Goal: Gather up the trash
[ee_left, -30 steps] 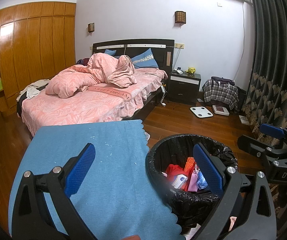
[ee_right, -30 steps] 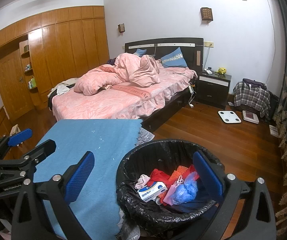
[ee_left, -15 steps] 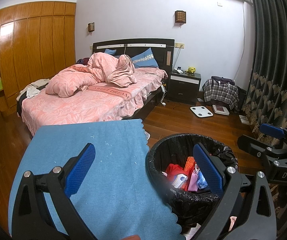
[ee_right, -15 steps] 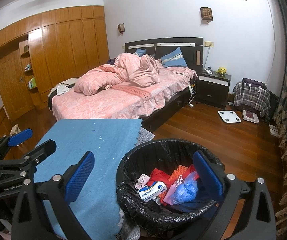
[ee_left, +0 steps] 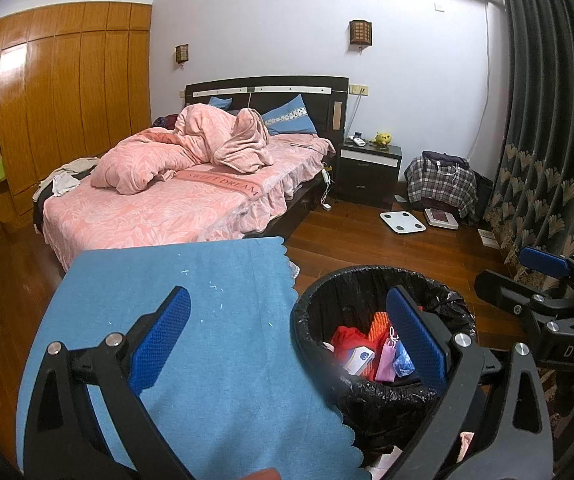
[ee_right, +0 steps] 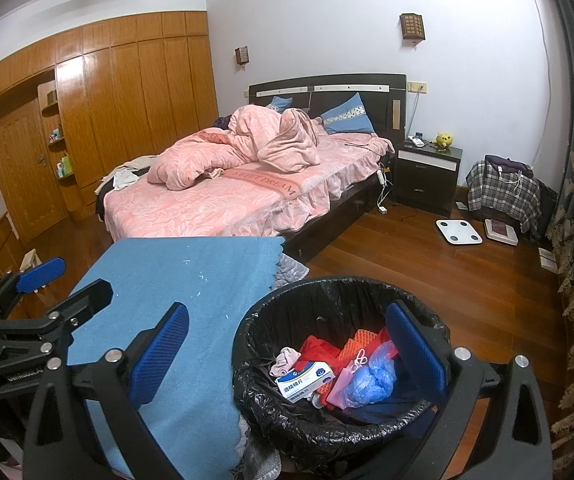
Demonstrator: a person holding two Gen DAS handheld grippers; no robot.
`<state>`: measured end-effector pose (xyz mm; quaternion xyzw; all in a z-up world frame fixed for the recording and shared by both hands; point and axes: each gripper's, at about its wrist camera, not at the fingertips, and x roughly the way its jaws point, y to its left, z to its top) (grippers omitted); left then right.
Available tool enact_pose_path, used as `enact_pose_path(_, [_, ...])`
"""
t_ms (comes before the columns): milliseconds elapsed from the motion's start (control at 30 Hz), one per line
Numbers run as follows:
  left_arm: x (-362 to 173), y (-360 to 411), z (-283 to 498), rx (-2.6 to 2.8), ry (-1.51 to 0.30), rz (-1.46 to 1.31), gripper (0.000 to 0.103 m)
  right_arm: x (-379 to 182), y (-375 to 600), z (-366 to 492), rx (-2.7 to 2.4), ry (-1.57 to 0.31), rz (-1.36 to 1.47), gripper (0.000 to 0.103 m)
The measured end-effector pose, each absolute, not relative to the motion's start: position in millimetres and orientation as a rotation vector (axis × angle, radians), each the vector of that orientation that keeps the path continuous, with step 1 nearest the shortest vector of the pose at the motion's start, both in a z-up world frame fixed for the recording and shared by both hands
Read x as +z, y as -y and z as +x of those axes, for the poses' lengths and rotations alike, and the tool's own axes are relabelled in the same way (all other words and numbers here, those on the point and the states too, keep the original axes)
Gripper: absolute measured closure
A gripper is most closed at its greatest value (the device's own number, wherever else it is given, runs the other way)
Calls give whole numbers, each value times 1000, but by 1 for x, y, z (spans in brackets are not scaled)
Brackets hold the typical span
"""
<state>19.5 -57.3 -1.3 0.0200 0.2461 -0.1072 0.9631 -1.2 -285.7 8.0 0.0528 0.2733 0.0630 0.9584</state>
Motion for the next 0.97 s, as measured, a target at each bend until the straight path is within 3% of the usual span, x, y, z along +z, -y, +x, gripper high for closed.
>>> enact_pose_path(967, [1, 57, 19, -218, -502, 38, 7, 9, 286, -1, 128, -556, 107, 6])
